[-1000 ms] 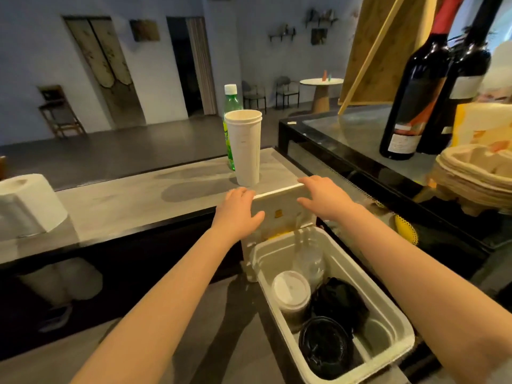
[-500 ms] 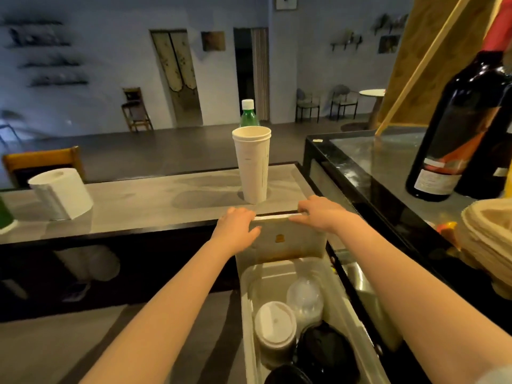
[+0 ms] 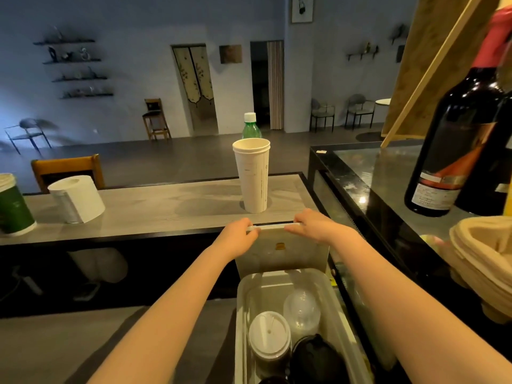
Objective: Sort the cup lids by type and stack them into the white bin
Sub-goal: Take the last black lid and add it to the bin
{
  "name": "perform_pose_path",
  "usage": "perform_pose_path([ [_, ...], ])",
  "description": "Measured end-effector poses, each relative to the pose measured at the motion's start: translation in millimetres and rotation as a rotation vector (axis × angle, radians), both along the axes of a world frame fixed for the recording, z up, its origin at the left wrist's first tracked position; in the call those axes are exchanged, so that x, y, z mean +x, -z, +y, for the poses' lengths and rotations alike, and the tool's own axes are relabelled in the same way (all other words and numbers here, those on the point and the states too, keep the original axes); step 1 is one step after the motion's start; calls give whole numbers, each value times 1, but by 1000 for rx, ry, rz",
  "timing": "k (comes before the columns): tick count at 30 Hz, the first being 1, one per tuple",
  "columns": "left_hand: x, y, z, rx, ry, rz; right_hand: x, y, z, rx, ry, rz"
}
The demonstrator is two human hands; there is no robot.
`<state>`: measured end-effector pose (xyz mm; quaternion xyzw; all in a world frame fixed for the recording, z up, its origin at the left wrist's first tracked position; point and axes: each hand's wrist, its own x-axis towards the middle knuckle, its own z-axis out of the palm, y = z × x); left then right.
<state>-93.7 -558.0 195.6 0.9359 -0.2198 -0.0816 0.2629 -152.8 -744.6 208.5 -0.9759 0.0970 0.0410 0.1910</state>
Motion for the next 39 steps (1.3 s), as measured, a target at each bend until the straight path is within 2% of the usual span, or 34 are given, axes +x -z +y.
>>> perform_pose_path([
  [5, -14, -23, 7, -88, -17, -86, -10, -22, 3, -33, -24, -108],
  [12, -46, -53, 36, -219, -7, -248, -44, -50, 30, -145, 1, -374],
  [19, -92, -49, 73, -338, 95, -363, -104, -47, 66, -225, 65, -546],
  [26, -144, -12, 105, -378, 223, -421, -171, -10, 93, -237, 84, -622],
  [32, -180, 26, 117, -315, 308, -403, -218, 36, 99, -134, 106, -613],
  [35, -196, 47, 121, -217, 339, -355, -239, 62, 104, -40, 139, -563],
  [39, -214, 80, 120, -108, 380, -287, -256, 101, 106, -29, 164, -438],
])
